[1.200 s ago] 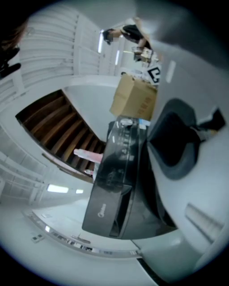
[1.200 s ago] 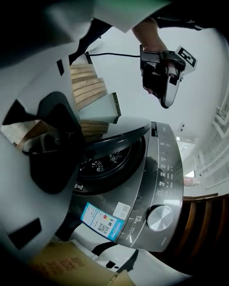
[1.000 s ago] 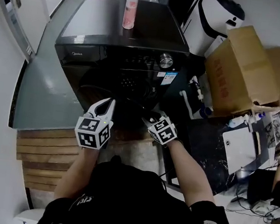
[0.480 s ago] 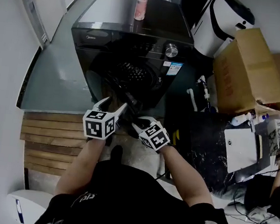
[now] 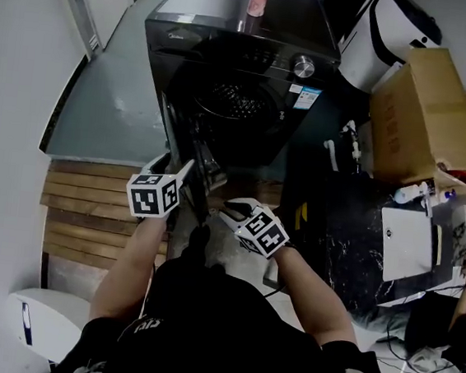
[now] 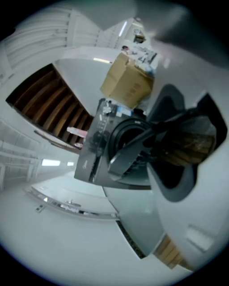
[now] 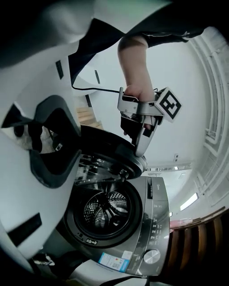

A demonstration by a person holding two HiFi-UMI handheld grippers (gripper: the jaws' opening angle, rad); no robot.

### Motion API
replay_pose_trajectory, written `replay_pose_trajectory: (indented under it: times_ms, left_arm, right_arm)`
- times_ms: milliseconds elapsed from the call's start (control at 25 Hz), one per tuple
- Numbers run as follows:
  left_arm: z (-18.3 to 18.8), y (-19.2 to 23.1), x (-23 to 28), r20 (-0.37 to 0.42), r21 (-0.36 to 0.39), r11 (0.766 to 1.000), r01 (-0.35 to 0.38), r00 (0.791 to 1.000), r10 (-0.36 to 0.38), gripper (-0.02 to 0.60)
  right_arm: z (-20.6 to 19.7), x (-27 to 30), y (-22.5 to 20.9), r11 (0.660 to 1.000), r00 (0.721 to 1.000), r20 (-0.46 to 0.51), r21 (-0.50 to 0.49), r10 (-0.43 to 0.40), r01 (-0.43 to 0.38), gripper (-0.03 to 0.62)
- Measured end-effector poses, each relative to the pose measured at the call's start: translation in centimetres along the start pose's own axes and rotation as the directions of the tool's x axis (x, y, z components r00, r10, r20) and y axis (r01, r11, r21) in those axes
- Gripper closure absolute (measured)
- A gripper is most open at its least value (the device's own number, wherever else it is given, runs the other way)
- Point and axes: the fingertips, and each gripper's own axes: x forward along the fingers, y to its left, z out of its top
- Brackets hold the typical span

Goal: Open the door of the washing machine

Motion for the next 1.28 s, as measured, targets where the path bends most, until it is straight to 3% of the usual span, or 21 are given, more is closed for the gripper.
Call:
replay_pose_trajectory:
  times_ms: [360,520,920,1280]
  left_arm:
    - [-2.5,4.0,-3.9,-0.013,0.0,0.993,-0.115,0.993,0.115,0.382]
    - [-2.6,6.1,-5.4,-0.016,-0.004,0.989,-0.151,0.988,0.151,0.39]
    - [-2.5,11.0,-8.0,-0.015,-0.017,0.993,-0.118,0.993,0.118,0.39]
    - [-1.5,16.9,-10.7,-0.003,0.037,0.981,-0.191,0.982,0.191,0.403]
  right_arm:
    - [0.7,-2.2,0.3,0.999,0.997,0.064,-0.008,-0.041,0.041,0.522]
    - [2.2,-2.4,0.1,0.999,0.995,0.092,-0.031,-0.038,0.041,0.523]
    - [9.1,-0.2,-2.3,0.999,0.982,0.182,-0.016,-0.038,0.042,0.533]
    - [13.9,4.7,-2.0,0.999,0.982,0.187,-0.031,0.014,-0.008,0.538]
